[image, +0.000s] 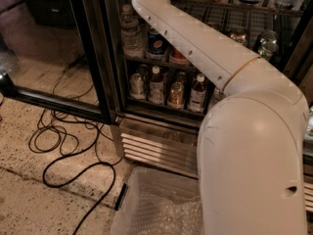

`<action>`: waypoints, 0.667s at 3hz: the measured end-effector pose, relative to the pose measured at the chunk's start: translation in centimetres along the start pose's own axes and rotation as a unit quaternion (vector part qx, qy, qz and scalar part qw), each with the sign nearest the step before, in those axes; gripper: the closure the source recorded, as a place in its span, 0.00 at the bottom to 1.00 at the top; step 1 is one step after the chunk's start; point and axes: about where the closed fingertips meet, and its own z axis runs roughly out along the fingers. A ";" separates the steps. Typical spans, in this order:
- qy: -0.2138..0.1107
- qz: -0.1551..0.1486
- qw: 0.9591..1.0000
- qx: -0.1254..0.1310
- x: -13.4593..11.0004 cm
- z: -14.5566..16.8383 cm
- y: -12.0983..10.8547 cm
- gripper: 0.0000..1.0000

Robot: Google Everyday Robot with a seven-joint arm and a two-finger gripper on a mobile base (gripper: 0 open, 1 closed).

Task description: Pick coke can from top shelf of fridge

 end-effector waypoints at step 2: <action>-0.027 0.053 0.998 0.018 -3.0 -1.8 -1.9 1.00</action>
Offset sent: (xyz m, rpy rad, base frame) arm -0.0430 -0.0241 0.0330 0.1925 -0.0217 -0.0059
